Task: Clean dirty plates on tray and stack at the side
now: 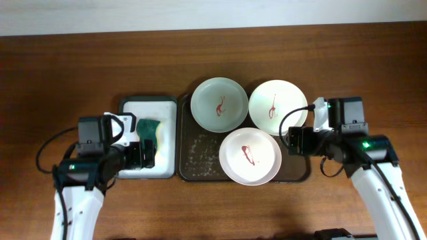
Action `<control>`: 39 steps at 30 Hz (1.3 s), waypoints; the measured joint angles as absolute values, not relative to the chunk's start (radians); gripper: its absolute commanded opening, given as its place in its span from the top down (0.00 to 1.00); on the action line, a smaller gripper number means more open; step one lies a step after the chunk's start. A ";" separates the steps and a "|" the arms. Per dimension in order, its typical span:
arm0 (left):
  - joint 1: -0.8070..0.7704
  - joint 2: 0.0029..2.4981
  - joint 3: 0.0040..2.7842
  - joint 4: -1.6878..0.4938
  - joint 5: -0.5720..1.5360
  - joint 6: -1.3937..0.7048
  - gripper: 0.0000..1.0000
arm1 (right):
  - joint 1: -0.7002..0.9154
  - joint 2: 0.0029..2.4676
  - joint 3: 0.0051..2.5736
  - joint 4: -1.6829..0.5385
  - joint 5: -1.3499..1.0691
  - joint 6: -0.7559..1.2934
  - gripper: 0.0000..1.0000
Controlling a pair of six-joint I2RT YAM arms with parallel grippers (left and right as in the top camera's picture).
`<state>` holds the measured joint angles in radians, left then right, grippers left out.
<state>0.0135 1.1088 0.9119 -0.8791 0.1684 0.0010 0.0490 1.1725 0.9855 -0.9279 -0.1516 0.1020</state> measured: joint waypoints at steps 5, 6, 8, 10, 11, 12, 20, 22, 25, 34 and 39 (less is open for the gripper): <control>0.014 1.176 0.913 -0.711 0.168 -0.006 0.07 | 0.049 1.179 0.986 -0.908 -0.197 0.102 0.01; 0.014 1.200 0.913 -0.677 0.168 -0.009 0.10 | 0.049 1.179 0.986 -0.908 -0.203 0.102 0.01; 0.014 1.254 0.914 -0.622 0.162 -0.017 0.11 | 0.049 1.179 0.986 -0.908 -0.209 0.102 0.01; 0.014 1.307 0.915 -0.588 0.156 -0.021 0.11 | 0.049 1.179 0.986 -0.908 -0.211 0.102 0.01; 0.014 1.345 0.915 -0.572 0.151 -0.021 0.11 | 0.049 1.179 0.986 -0.908 -0.212 0.102 0.01; 0.014 1.383 0.915 -0.561 0.148 -0.021 0.11 | 0.049 1.179 0.986 -0.908 -0.212 0.102 0.01; 0.014 1.628 0.915 -0.508 0.142 -0.023 0.23 | 0.049 1.179 0.986 -0.908 -0.213 0.102 0.01; 0.014 1.666 0.915 -0.495 0.142 -0.025 0.27 | 0.049 1.179 0.986 -0.908 -0.213 0.102 0.01; 0.009 1.691 0.915 -0.479 0.143 -0.028 0.34 | 0.049 1.179 0.986 -0.908 -0.212 0.102 0.01; -0.047 1.693 0.915 -0.466 0.076 -0.028 0.59 | 0.049 1.179 0.986 -0.905 -0.213 0.102 0.01; -0.070 1.693 0.920 -0.479 0.043 -0.028 1.00 | 0.049 1.179 0.986 -0.908 -0.212 0.102 0.01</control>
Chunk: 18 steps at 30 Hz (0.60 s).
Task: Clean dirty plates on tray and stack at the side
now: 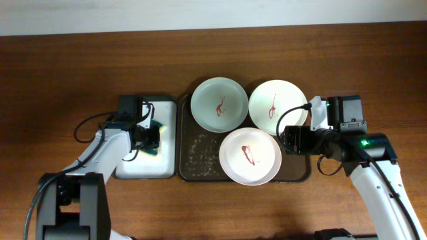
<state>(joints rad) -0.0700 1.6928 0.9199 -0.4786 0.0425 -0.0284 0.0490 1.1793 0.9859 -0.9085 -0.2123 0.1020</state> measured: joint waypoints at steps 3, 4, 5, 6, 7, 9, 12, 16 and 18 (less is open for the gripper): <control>-0.073 1.693 0.920 -0.484 0.039 -0.029 1.00 | 0.049 1.179 0.986 -0.922 -0.213 0.102 0.01; -0.074 1.693 0.920 -0.486 0.040 -0.030 1.00 | 0.049 1.181 0.986 -0.926 -0.213 0.102 0.01; -0.074 1.693 0.921 -0.488 0.040 -0.031 1.00 | 0.049 1.184 0.986 -0.928 -0.213 0.102 0.01; -0.074 1.693 0.921 -0.493 0.040 -0.031 1.00 | 0.049 1.191 0.986 -0.932 -0.212 0.102 0.01; -0.074 1.692 0.922 -0.497 0.040 -0.031 1.00 | 0.049 1.199 0.986 -0.933 -0.213 0.102 0.01; -0.074 1.691 0.925 -0.511 0.041 -0.031 1.00 | 0.049 1.218 0.986 -0.939 -0.213 0.102 0.01; -0.074 1.660 0.928 -0.551 0.052 -0.031 1.00 | 0.049 1.264 0.986 -0.939 -0.228 0.101 0.11; -0.074 1.554 0.929 -0.575 0.071 -0.057 1.00 | 0.049 1.351 0.986 -0.938 -0.261 0.086 0.24; -0.074 1.514 0.934 -0.583 0.075 -0.076 1.00 | 0.049 1.385 0.986 -0.936 -0.266 0.082 0.30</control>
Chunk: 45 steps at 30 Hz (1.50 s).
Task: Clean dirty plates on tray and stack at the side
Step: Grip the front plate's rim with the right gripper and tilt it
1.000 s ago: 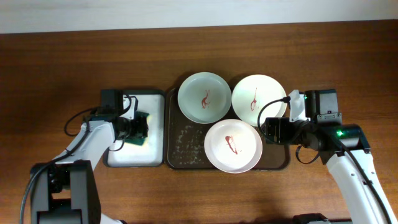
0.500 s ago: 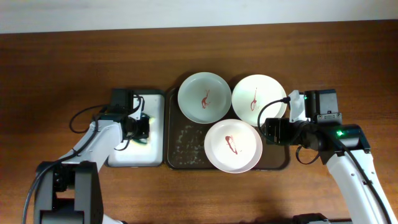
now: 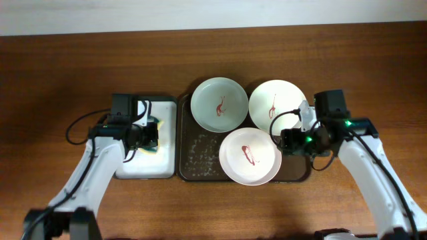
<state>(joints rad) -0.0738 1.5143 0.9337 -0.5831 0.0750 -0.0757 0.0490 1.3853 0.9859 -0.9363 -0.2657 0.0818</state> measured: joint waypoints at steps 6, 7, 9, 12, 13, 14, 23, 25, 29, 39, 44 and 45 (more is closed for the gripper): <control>-0.074 1.481 0.941 -0.610 0.078 -0.111 1.00 | 0.049 1.517 0.986 -0.904 -0.308 0.056 0.37; -0.074 1.481 0.941 -0.609 0.078 -0.114 1.00 | 0.049 1.533 0.986 -0.900 -0.315 0.052 0.37; -0.074 1.481 0.941 -0.606 0.078 -0.118 1.00 | 0.049 1.556 0.986 -0.890 -0.323 0.048 0.37; -0.074 1.481 0.941 -0.604 0.078 -0.118 1.00 | 0.049 1.575 0.986 -0.881 -0.329 0.046 0.37; -0.074 1.481 0.941 -0.604 0.078 -0.118 1.00 | 0.049 1.577 0.986 -0.881 -0.332 0.045 0.37; -0.074 1.481 0.941 -0.604 0.078 -0.118 1.00 | 0.049 1.577 0.986 -0.881 -0.333 0.045 0.38; -0.074 1.481 0.941 -0.605 0.078 -0.118 1.00 | 0.049 1.612 0.984 -0.861 -0.336 0.042 0.49; -0.074 1.481 0.941 -0.605 0.078 -0.118 1.00 | 0.049 1.628 0.977 -0.846 -0.336 0.043 0.56; -0.074 1.481 0.941 -0.605 0.078 -0.118 1.00 | 0.049 1.643 0.963 -0.833 -0.340 0.043 0.61; -0.074 1.481 0.941 -0.605 0.078 -0.118 1.00 | 0.049 1.702 0.957 -0.807 -0.343 0.047 0.81; -0.074 1.481 0.941 -0.605 0.078 -0.118 1.00 | 0.049 1.727 0.955 -0.783 -0.353 0.046 0.94; -0.074 1.481 0.941 -0.605 0.078 -0.118 1.00 | 0.049 1.727 0.955 -0.781 -0.359 0.045 0.96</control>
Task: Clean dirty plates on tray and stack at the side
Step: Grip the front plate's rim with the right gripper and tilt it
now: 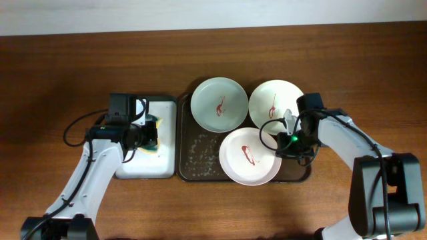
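Three plates with red smears sit on the dark tray [197,157]: a pale green plate [219,105] at the back left, a white plate [273,100] at the back right, and a white plate [248,157] at the front. My left gripper [148,136] is down on the green and yellow sponge [153,149], which lies on the small white tray [152,168]. Its wrist hides the fingers. My right gripper [283,141] is at the right rim of the front white plate. I cannot make out how its jaws stand.
Crumbs or droplets speckle the left part of the dark tray. Bare brown tabletop [60,73] lies on all sides of the two trays. Cables loop from both arms, over the table at the left and above the dark tray's right end.
My right gripper has moved left and forward, from beside the dark tray's right end to the front plate's right rim. The left gripper still sits on the sponge. No plate has moved.
At first my left gripper was at the white tray's near left, beside the sponge, and the right gripper was off the dark tray's right end. Then the left gripper was down on the sponge and stayed there. The right gripper came closer, reaching the front plate's rim.
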Action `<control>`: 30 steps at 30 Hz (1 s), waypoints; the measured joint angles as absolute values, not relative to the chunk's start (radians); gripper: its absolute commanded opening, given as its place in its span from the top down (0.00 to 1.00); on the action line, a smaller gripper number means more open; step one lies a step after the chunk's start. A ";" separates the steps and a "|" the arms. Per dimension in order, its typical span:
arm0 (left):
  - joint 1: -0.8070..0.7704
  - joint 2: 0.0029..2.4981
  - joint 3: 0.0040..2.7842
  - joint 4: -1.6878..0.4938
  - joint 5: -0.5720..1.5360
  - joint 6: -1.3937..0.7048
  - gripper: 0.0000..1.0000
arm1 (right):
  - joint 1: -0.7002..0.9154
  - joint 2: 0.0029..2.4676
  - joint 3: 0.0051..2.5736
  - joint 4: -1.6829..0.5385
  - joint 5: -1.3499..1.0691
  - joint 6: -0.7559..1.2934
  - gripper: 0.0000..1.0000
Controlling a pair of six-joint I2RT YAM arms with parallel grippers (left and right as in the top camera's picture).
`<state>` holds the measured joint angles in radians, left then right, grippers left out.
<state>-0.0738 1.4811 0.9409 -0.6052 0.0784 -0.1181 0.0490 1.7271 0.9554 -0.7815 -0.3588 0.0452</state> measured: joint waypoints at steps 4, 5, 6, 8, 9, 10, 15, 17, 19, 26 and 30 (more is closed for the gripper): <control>-0.074 1.481 0.941 -0.604 0.078 -0.118 1.00 | 0.049 1.727 0.955 -0.781 -0.378 0.044 0.96; -0.074 1.481 0.941 -0.603 0.078 -0.118 1.00 | 0.049 1.727 0.955 -0.781 -0.380 0.044 0.96; -0.074 1.481 0.941 -0.601 0.078 -0.118 1.00 | 0.049 1.727 0.955 -0.780 -0.381 0.044 0.96; -0.074 1.479 0.941 -0.586 0.078 -0.118 1.00 | 0.049 1.727 0.955 -0.780 -0.384 0.044 0.96; -0.074 1.475 0.941 -0.570 0.078 -0.118 1.00 | 0.049 1.727 0.955 -0.781 -0.387 0.044 0.96; -0.074 1.470 0.941 -0.556 0.078 -0.118 1.00 | 0.049 1.727 0.955 -0.781 -0.388 0.044 0.96; -0.074 1.344 0.941 -0.463 0.062 -0.121 1.00 | 0.049 1.727 0.955 -0.780 -0.395 0.045 0.96; -0.074 1.294 0.941 -0.445 0.051 -0.121 1.00 | 0.049 1.727 0.955 -0.780 -0.395 0.044 0.96; -0.074 1.254 0.941 -0.431 0.045 -0.121 1.00 | 0.049 1.727 0.955 -0.780 -0.395 0.044 0.96; -0.074 1.215 0.941 -0.426 0.043 -0.121 1.00 | 0.049 1.727 0.955 -0.780 -0.395 0.045 0.96; -0.074 1.215 0.941 -0.426 0.040 -0.121 1.00 | 0.049 1.727 0.955 -0.780 -0.395 0.044 0.96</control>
